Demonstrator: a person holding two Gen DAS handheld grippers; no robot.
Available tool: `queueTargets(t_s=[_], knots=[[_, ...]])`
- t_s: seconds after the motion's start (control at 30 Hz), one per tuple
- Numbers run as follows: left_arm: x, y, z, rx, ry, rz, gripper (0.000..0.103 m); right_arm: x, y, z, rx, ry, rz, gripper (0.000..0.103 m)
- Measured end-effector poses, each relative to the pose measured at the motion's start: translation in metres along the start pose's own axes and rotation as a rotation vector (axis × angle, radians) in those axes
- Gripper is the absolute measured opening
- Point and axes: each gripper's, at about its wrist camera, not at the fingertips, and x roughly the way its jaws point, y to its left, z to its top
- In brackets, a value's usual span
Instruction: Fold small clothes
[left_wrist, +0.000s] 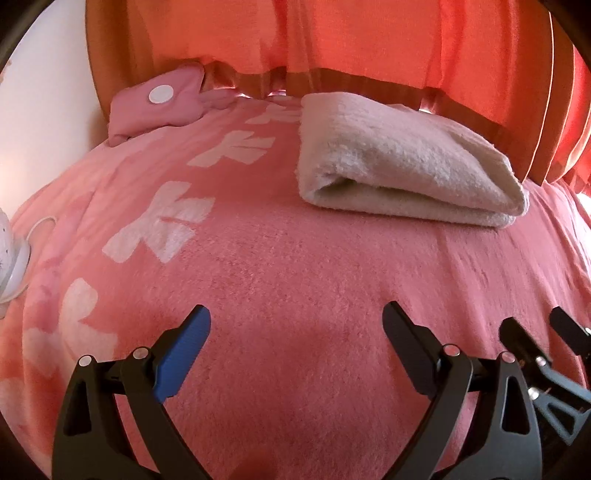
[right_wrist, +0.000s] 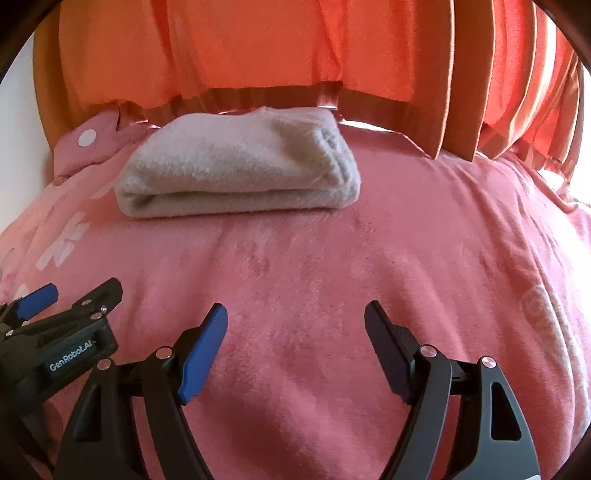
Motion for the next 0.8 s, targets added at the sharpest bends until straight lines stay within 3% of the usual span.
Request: queueTargets(t_s=[0.8], knots=[[0.005, -0.017, -0.005, 0.068, -0.036, 0.038, 0.09, 0.011, -0.004, -0.005, 0.009, 0.02, -0.02, 0.074]])
